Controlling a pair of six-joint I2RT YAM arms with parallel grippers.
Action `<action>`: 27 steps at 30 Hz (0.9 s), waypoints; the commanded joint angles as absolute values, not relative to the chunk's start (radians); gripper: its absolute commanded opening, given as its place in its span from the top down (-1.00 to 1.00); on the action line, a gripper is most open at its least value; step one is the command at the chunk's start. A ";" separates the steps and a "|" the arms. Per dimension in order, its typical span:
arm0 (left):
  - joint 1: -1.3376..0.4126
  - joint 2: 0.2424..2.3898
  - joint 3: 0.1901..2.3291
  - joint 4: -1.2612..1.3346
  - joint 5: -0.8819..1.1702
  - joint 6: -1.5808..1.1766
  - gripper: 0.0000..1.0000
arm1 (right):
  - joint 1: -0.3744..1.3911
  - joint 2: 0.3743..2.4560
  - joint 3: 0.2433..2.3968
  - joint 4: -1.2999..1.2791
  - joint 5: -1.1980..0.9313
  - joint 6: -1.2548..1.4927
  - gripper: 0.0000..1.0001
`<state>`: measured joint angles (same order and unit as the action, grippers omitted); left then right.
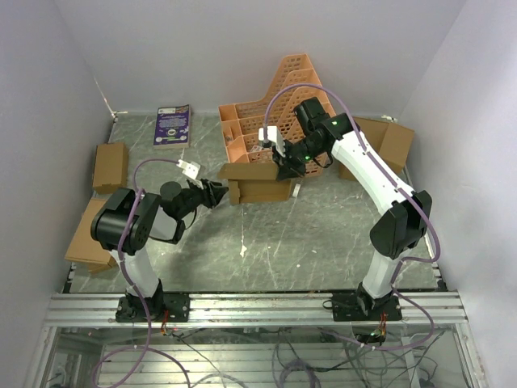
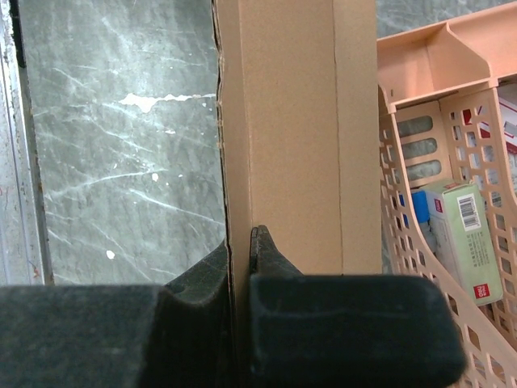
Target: Fold the paper box
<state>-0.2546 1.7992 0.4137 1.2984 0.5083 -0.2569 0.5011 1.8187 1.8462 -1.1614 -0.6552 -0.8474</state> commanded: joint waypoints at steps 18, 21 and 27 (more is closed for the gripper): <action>-0.261 1.821 0.471 1.296 0.631 -0.267 0.09 | 0.499 1.842 1.859 -1.177 -0.668 -0.840 1.00; -0.271 1.830 0.466 1.322 0.594 -0.271 0.11 | 0.498 1.842 1.861 -1.179 -0.672 -0.838 1.00; -0.344 1.834 0.451 1.356 0.444 -0.240 0.08 | 0.500 1.850 1.867 -1.184 -0.694 -0.827 1.00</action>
